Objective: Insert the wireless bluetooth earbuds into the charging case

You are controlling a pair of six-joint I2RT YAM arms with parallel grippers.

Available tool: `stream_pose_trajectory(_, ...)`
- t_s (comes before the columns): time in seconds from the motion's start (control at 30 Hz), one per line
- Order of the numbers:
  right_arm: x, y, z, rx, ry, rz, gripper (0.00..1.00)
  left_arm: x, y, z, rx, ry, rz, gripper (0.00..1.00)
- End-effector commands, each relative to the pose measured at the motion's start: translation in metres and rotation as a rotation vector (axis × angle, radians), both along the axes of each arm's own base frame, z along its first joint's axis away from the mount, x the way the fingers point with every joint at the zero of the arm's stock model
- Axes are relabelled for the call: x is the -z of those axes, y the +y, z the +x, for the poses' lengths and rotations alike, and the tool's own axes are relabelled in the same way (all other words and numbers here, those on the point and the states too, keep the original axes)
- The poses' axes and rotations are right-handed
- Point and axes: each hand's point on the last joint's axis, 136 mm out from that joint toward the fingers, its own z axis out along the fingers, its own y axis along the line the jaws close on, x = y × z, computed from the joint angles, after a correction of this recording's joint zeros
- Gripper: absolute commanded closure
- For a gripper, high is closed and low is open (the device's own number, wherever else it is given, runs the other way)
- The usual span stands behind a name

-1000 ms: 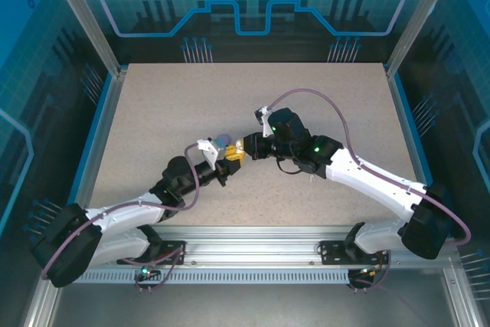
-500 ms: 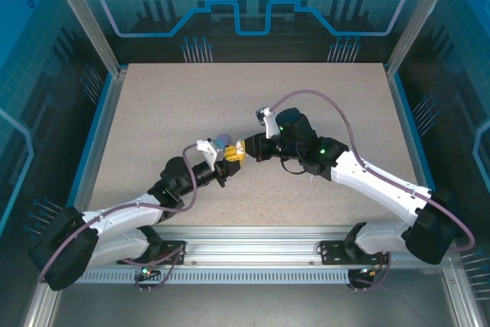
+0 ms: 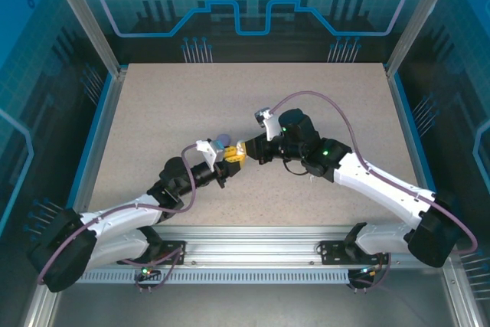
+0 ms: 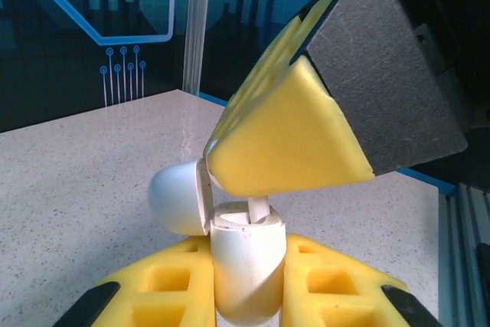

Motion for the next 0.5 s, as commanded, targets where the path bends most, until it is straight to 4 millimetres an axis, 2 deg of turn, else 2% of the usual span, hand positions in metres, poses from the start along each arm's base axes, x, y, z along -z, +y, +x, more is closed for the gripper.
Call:
stream_pose_trajectory(0.0, 0.021, -0.011, -0.012, -0.06, 0.016, -0.067, 0.86, -0.049, 0.0, -0.01, 0.032, -0.153, -0.1, 0.82)
stream_pose_trajectory(0.3, 0.014, -0.009, -0.013, -0.141, -0.015, -0.048, 0.84, -0.056, -0.002, -0.017, 0.068, -0.175, -0.119, 0.81)
stream_pose_trajectory(0.47, 0.007, -0.013, -0.011, -0.129, -0.014, -0.037, 0.73, -0.058, -0.002, -0.016, 0.068, -0.179, -0.119, 0.81)
